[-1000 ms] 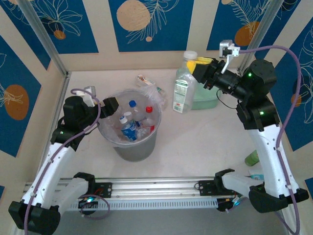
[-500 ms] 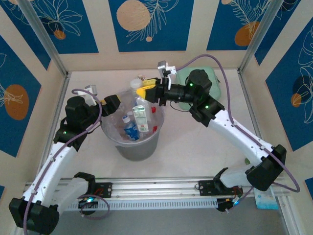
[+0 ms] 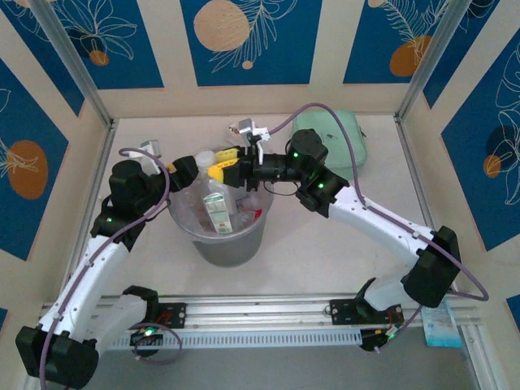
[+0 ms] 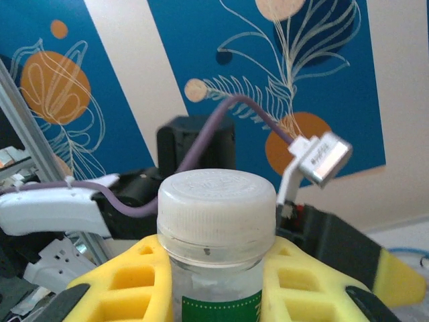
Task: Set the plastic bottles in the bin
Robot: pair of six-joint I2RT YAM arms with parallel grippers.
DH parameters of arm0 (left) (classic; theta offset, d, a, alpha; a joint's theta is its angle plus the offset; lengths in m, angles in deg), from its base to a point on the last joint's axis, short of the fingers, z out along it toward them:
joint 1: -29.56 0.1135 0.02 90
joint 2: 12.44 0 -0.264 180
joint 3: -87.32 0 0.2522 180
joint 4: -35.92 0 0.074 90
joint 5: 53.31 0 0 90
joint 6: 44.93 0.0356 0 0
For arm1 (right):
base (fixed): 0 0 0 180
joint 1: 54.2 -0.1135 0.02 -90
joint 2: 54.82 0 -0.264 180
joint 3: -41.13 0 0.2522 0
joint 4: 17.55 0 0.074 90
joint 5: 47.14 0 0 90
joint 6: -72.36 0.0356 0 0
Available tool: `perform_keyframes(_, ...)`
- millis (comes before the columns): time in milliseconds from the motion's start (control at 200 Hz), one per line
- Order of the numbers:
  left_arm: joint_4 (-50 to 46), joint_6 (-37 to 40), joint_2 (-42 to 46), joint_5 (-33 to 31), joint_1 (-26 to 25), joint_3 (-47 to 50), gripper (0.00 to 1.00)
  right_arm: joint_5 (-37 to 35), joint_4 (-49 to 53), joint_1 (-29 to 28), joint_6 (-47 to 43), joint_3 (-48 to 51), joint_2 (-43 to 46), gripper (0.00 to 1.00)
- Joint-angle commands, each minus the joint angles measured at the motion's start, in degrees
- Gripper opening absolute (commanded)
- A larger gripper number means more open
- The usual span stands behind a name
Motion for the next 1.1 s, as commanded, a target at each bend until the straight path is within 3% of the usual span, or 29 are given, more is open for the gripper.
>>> perform_keyframes(0,-2.5,-1.4,-1.4,1.4,-1.2,1.5,0.9,-0.3,5.3,-1.0,-6.9,1.0,-1.0,0.0)
perform_keyframes(260,-3.3,-0.8,-1.9,1.2,-1.2,0.7,0.89,-2.1,20.0,-0.8,-15.4,2.7,-1.9,0.0)
perform_keyframes(590,-3.0,-1.2,-2.5,1.1,-1.2,0.7,0.89,-7.9,37.0,-5.5,-24.2,2.9,-4.3,0.0)
perform_keyframes(790,-3.6,-0.6,-2.4,0.9,-1.3,0.4,0.89,-6.3,48.2,-5.9,-26.9,-1.8,-5.5,0.0)
perform_keyframes(976,-4.1,-0.2,-2.2,0.8,-1.2,0.0,0.89,-6.9,56.9,-3.6,-28.2,-8.7,-4.2,0.16)
perform_keyframes(1096,-4.2,0.2,-2.1,0.6,-1.2,0.0,0.89,-7.4,61.0,-2.1,-28.3,-12.2,-3.5,0.52)
